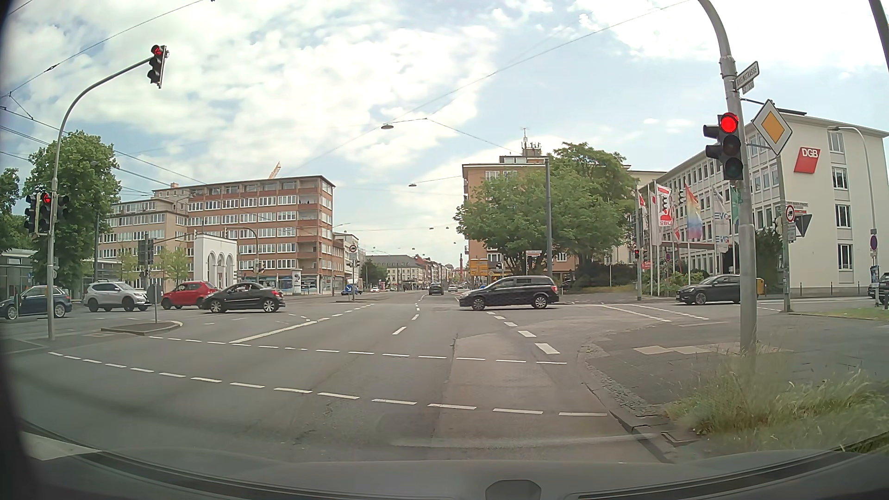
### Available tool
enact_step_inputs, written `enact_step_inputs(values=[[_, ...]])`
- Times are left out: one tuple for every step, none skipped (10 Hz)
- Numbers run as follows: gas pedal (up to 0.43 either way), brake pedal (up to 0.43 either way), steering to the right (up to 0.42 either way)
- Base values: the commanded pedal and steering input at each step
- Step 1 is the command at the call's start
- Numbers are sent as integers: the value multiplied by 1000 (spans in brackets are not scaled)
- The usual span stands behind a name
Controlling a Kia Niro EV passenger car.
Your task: Follow the waypoints while adhering to traffic rules and regulations
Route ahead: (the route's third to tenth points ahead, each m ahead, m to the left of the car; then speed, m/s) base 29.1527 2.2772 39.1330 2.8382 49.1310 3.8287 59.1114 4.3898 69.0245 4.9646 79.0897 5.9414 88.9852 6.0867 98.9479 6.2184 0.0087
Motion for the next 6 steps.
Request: enact_step_inputs(values=[[0,256,-1],[0,256,0],[0,256,0],[0,256,-1],[0,256,0],[0,256,-1]])
